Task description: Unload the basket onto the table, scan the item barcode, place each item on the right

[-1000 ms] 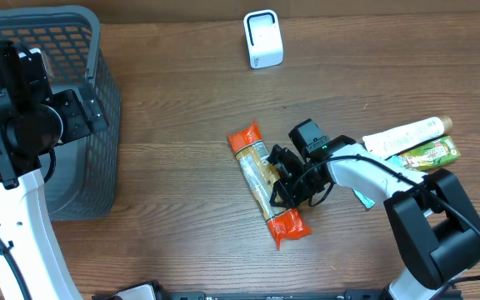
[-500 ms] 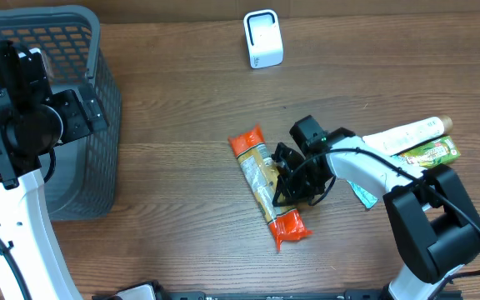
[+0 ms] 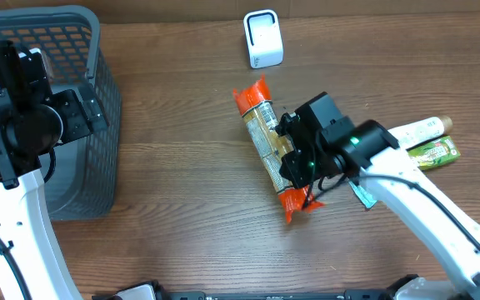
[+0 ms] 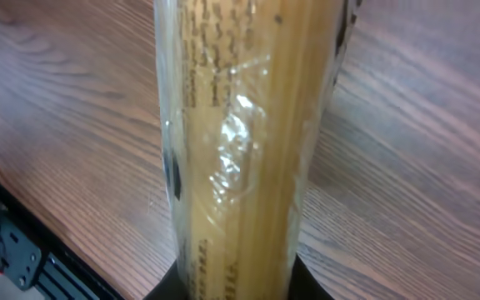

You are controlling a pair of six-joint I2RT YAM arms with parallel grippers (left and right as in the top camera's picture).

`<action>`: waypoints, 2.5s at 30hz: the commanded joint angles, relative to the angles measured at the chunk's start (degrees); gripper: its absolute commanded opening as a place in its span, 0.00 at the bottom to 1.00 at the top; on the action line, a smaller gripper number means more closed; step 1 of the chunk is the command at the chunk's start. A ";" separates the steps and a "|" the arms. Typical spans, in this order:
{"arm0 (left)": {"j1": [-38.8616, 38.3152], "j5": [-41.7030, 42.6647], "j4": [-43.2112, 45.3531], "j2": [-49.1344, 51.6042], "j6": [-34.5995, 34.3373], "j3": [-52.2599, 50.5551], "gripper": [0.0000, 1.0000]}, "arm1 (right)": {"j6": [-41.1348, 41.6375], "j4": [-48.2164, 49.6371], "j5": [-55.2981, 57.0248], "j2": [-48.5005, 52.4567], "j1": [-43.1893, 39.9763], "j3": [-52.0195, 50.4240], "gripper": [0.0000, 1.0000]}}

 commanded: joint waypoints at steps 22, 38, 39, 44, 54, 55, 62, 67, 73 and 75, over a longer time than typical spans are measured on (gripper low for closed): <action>-0.02 0.26 0.24 0.24 -0.42 -0.04 1.00 | 1.99 -3.65 8.98 -9.18 3.17 4.83 0.04; -0.02 0.26 0.24 0.24 -0.42 -0.02 1.00 | 27.71 -9.31 51.54 22.51 3.43 4.81 0.04; -0.02 0.26 0.24 0.24 -0.42 -0.02 1.00 | 27.85 -8.85 50.73 24.37 3.48 4.81 0.04; -0.02 0.26 0.24 0.24 -0.42 -0.04 1.00 | 27.87 -9.40 49.70 31.56 4.68 4.81 0.04; -0.02 0.26 0.24 0.24 -0.42 -0.02 1.00 | 27.80 -8.28 42.64 33.42 15.63 5.75 0.22; -0.02 0.26 0.24 0.24 -0.42 -0.04 1.00 | 27.80 -8.07 42.23 33.42 16.72 5.75 0.31; -0.02 0.26 0.24 0.24 -0.42 -0.04 0.99 | 31.30 -9.53 39.54 33.38 23.23 8.44 0.98; -0.02 0.26 0.24 0.24 -0.42 -0.02 1.00 | 33.59 -15.21 39.15 32.33 21.18 15.87 1.00; -0.02 0.26 0.24 0.24 -0.42 -0.04 1.00 | 27.08 -16.65 33.09 26.23 13.75 19.71 1.00; -0.02 0.26 0.24 0.24 -0.42 -0.02 1.00 | 22.97 -17.16 26.64 24.68 8.61 19.71 1.00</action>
